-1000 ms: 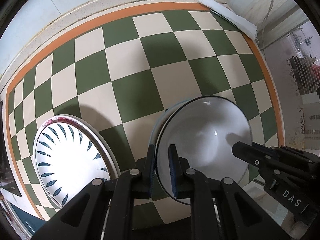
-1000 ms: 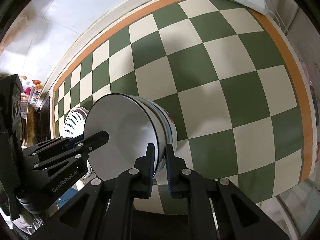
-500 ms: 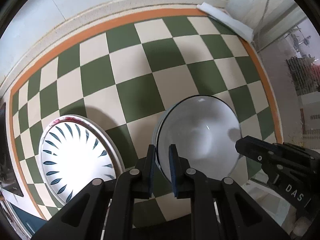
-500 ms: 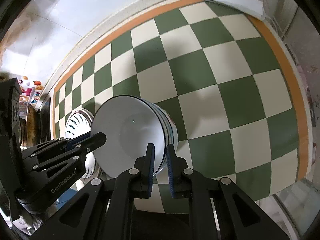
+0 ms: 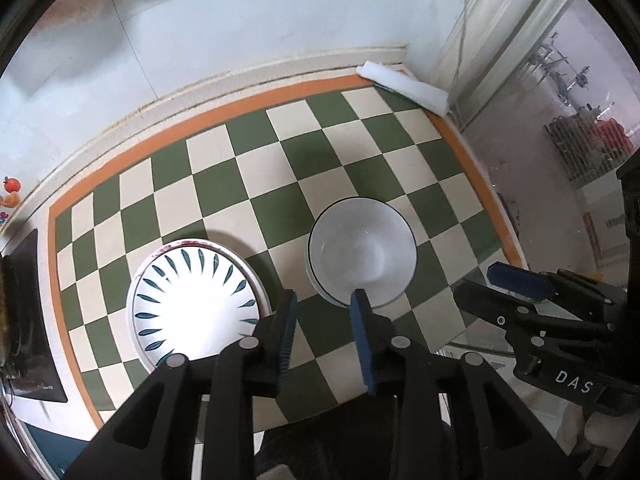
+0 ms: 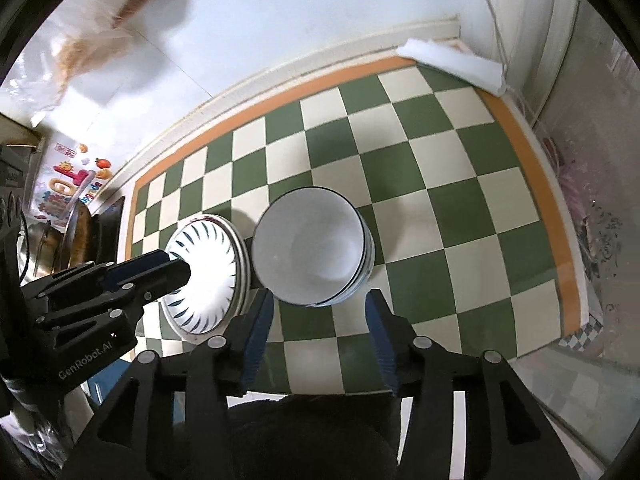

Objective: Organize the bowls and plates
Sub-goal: 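Open both grippers and withdraw them from the bowl stack, then grasp the bowl stack rim with both grippers and lift it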

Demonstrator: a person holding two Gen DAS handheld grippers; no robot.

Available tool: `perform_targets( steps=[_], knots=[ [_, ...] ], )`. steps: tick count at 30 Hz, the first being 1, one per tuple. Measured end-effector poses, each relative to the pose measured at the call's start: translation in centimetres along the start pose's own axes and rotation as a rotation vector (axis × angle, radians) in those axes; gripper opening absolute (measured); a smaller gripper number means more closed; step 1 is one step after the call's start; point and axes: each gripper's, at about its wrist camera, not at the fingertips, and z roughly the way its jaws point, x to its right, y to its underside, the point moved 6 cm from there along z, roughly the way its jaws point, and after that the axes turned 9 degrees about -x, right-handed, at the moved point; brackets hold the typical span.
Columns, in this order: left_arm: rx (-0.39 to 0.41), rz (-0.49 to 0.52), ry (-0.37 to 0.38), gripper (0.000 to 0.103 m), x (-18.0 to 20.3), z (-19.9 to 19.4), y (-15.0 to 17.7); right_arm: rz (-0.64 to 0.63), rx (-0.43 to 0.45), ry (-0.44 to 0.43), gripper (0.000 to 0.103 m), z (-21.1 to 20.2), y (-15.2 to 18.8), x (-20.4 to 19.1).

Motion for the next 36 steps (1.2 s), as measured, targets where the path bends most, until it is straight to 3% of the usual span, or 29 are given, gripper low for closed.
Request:
perform_targets(
  steps=[2,4,6,7,12,21,27,30,34,36],
  knots=[
    [0.014,0.002,0.008,0.037,0.0,-0.8,0.5,-0.009,0.014,0.015,0.066,-1.0,0.8,-0.4],
    [0.039,0.015,0.005,0.064,0.1,-1.7,0.9,-0.011,0.03,0.018,0.07,-1.8,1.3,-0.7],
    [0.054,0.019,0.002,0.082,0.1,-2.2,1.0,-0.012,0.044,0.029,0.071,-2.5,1.8,-0.9],
    [0.059,0.017,0.003,0.084,0.0,-2.4,1.1,-0.009,0.058,0.026,0.072,-3.0,2.0,-0.9],
    [0.068,0.008,0.017,0.088,-0.1,-3.2,1.5,-0.002,0.079,0.035,0.09,-4.2,2.3,-0.7],
    [0.072,0.004,0.024,0.097,-0.1,-3.2,1.0,0.004,0.094,0.045,0.096,-4.7,1.9,0.0],
    [0.042,-0.01,0.035,0.097,-0.3,-1.4,-0.6,0.005,0.079,0.044,0.096,-3.1,0.6,1.0],
    [0.008,-0.037,0.063,0.097,-0.8,1.1,-2.2,0.011,0.063,-0.023,0.096,-0.9,-0.5,1.7],
    [-0.031,-0.074,0.1,0.097,-1.6,4.5,-4.6,0.084,0.033,-0.181,0.096,3.5,-2.1,3.5],
    [-0.06,-0.087,0.093,0.097,-2.0,6.4,-5.7,0.109,0.016,-0.211,0.096,5.5,-2.4,4.2]
  ],
)
